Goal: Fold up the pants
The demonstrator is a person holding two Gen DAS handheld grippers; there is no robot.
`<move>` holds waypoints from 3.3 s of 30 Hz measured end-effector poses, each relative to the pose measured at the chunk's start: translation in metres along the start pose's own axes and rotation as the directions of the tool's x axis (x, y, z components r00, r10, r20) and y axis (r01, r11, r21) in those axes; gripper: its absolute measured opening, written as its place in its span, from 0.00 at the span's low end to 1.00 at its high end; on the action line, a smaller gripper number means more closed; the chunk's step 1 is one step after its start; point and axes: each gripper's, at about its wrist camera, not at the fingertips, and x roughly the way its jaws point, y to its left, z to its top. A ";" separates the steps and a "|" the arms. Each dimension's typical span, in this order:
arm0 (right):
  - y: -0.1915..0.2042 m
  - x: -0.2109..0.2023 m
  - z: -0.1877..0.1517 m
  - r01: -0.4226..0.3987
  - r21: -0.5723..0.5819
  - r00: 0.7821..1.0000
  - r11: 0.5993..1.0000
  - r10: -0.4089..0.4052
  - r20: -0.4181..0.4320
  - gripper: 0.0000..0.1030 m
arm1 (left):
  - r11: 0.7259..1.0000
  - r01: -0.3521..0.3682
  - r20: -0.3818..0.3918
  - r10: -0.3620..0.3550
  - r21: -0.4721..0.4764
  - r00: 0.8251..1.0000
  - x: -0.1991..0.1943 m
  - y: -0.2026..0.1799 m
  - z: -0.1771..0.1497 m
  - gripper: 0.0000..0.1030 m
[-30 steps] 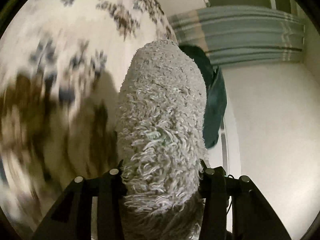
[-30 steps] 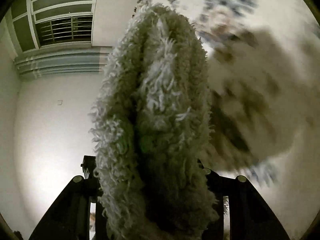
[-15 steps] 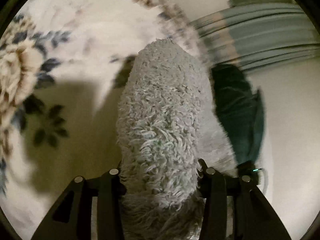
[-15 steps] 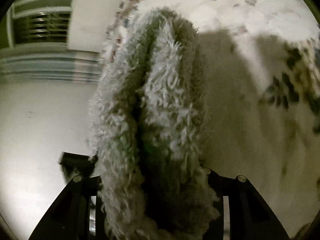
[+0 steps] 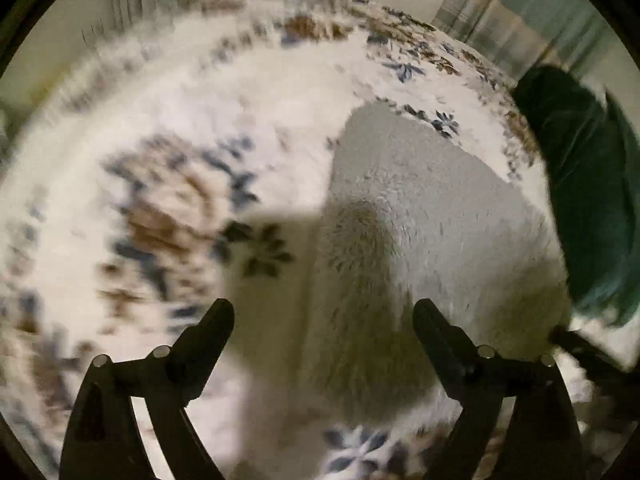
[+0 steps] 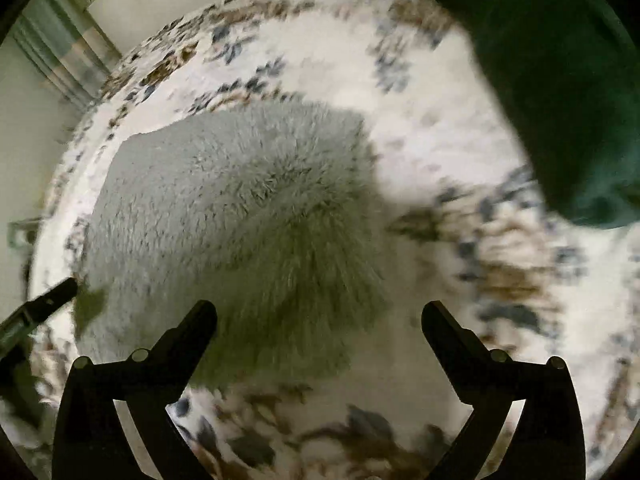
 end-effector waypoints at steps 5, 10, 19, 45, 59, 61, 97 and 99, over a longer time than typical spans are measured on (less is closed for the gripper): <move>0.032 -0.086 -0.011 0.085 0.000 0.991 0.996 -0.085 0.102 1.00 | 0.992 -0.105 0.059 0.101 0.070 0.993 -0.051 -0.018 -0.021 0.89; 0.047 -0.182 -0.032 0.115 -0.026 0.979 0.993 -0.109 0.171 1.00 | 0.985 -0.153 0.148 0.140 0.077 0.979 -0.118 -0.026 -0.034 0.89; 0.045 -0.359 -0.084 0.100 -0.057 0.957 0.993 -0.080 0.280 1.00 | 0.982 -0.163 0.272 0.133 0.092 0.953 -0.277 -0.062 -0.083 0.89; 0.019 -0.709 -0.262 0.068 -0.118 0.874 0.991 -0.002 0.487 1.00 | 0.988 -0.136 0.424 0.092 0.073 0.901 -0.528 -0.093 -0.221 0.99; 0.031 -0.728 -0.283 0.059 -0.129 0.867 0.990 0.013 0.499 1.00 | 0.984 -0.158 0.444 0.108 0.077 0.890 -0.543 -0.079 -0.235 1.00; 0.032 -0.729 -0.284 0.057 -0.137 0.868 0.989 0.019 0.497 1.00 | 0.983 -0.165 0.446 0.115 0.075 0.888 -0.543 -0.080 -0.236 1.00; 0.029 -0.723 -0.288 0.018 -0.142 0.874 0.990 0.054 0.482 1.00 | 0.983 -0.155 0.469 0.093 0.095 0.878 -0.560 -0.076 -0.234 1.00; 0.029 -0.723 -0.288 0.020 -0.142 0.874 0.990 0.052 0.483 1.00 | 0.983 -0.156 0.468 0.094 0.097 0.879 -0.560 -0.075 -0.233 1.00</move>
